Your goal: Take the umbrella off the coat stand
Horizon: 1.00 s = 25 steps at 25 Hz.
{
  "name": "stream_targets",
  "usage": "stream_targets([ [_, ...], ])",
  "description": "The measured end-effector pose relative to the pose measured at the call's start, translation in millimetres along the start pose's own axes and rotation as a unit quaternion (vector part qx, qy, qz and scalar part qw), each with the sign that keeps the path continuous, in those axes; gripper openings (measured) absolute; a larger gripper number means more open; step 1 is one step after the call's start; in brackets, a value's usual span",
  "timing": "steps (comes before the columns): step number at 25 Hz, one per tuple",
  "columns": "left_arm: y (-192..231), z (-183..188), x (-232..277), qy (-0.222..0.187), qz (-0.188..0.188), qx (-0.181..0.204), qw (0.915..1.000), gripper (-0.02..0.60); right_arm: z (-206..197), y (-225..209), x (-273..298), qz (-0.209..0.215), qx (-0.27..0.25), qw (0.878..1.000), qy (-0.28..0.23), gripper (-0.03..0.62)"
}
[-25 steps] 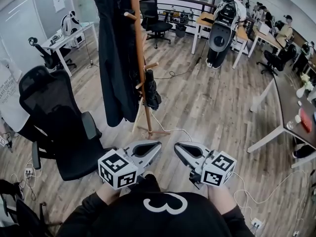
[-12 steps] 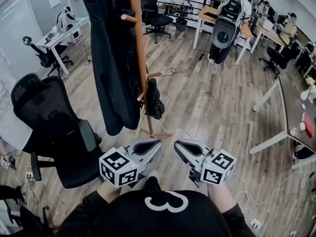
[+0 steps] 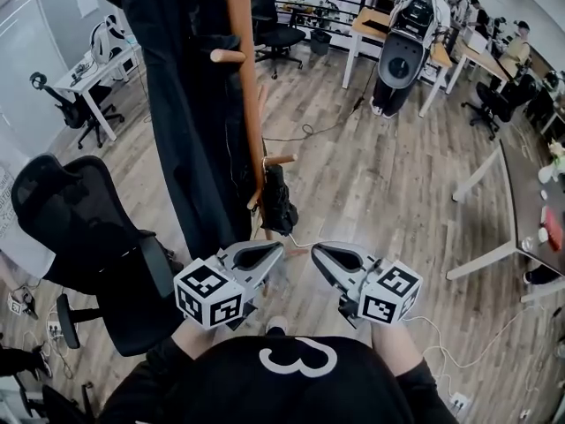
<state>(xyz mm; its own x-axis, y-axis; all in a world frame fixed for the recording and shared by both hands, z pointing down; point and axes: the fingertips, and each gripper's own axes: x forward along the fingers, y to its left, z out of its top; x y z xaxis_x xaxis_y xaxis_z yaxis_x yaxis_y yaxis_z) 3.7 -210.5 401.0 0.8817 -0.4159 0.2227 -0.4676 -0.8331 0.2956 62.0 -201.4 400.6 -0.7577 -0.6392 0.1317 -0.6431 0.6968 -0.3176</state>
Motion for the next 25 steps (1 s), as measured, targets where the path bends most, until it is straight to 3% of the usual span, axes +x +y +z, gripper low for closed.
stream_targets([
  [25,97.7,17.0,24.7,0.014,0.013,0.006,0.9998,0.017,9.4,-82.7,97.9,-0.024,-0.011,1.0,0.017,0.029],
])
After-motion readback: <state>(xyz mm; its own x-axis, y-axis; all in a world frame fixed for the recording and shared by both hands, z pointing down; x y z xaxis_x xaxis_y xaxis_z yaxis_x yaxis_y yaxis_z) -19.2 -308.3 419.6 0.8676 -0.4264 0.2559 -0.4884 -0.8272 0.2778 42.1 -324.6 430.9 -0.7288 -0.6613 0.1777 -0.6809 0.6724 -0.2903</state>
